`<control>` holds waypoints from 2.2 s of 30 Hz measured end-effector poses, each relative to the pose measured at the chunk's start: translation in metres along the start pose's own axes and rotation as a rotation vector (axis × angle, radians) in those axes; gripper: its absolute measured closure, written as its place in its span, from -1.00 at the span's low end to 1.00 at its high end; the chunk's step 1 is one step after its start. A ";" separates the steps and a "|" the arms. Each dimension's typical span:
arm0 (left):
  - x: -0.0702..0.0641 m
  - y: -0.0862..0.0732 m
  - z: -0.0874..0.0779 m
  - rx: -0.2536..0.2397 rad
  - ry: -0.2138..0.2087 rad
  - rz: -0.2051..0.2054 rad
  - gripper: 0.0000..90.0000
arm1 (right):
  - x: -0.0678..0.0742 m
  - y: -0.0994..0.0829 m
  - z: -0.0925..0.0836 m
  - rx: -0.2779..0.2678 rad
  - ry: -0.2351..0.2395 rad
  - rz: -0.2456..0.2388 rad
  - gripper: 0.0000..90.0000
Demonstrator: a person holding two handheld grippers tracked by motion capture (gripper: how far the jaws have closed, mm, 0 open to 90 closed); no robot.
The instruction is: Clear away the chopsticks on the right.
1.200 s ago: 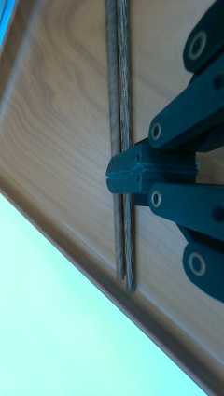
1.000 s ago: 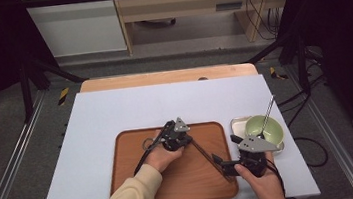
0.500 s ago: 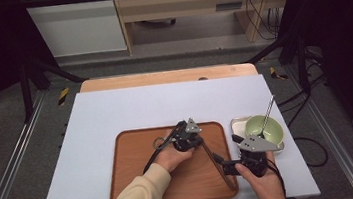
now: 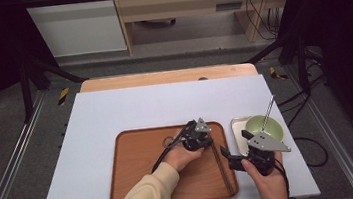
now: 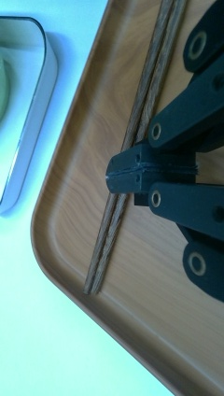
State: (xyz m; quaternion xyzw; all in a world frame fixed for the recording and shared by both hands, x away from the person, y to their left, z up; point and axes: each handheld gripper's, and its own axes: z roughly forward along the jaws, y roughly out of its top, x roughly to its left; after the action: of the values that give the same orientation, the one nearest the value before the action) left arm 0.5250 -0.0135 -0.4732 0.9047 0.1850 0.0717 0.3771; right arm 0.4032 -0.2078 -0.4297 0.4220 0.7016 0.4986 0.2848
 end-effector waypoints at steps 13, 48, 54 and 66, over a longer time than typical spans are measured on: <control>-0.003 0.005 0.006 -0.006 -0.003 0.012 0.99 | -0.002 0.001 -0.003 -0.013 -0.032 0.022 -0.77; 0.007 -0.096 -0.148 -0.215 0.248 -0.005 0.44 | -0.088 0.039 -0.027 0.237 -0.231 -0.034 -0.49; 0.025 -0.111 -0.168 -0.257 0.270 -0.056 0.16 | -0.120 0.036 -0.019 0.279 -0.251 0.009 -0.37; 0.043 -0.132 -0.187 -0.296 0.282 -0.108 -0.51 | -0.154 0.032 -0.005 0.315 -0.210 0.080 -0.39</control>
State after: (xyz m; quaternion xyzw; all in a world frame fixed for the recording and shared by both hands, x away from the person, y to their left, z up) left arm 0.4775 0.2115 -0.4349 0.8091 0.2715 0.2035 0.4798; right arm 0.4832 -0.3401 -0.4013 0.5387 0.7201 0.3469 0.2666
